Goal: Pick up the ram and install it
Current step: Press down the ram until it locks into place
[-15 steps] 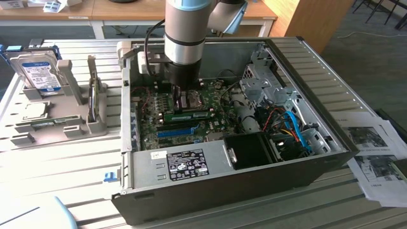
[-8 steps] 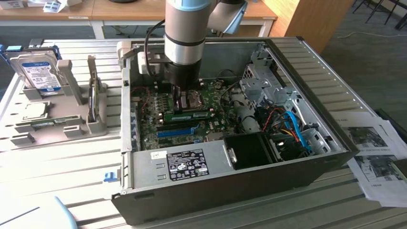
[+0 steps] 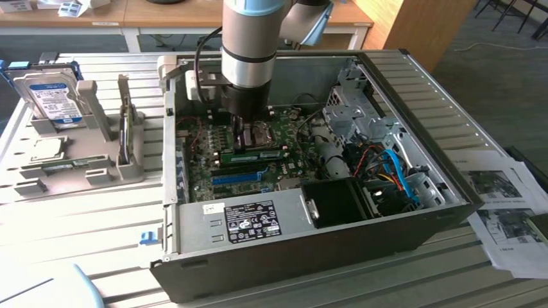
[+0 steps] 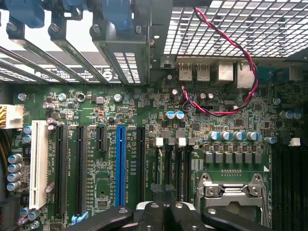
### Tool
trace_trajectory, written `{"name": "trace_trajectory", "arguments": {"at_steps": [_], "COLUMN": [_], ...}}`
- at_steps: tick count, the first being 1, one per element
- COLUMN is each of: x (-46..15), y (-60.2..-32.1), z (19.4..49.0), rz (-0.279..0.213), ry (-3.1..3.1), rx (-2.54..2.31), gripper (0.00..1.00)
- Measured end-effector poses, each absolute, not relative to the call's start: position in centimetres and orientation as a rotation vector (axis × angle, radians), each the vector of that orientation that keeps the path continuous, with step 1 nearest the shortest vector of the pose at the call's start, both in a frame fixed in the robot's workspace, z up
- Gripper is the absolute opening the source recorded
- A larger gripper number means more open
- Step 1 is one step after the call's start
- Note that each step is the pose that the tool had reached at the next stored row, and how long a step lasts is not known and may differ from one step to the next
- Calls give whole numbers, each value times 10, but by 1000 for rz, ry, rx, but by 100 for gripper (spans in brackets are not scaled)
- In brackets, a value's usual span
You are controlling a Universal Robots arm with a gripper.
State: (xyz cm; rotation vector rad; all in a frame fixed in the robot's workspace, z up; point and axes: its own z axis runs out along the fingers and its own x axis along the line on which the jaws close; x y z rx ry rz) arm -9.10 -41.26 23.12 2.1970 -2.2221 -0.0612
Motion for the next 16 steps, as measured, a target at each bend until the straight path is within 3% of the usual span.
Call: {"name": "trace_trajectory", "arguments": {"at_steps": [16], "x": [-91], "y": [-413], "z": [228], "rz": [-61], "ry": [-2222], "rx": [2197], "gripper": [9]}}
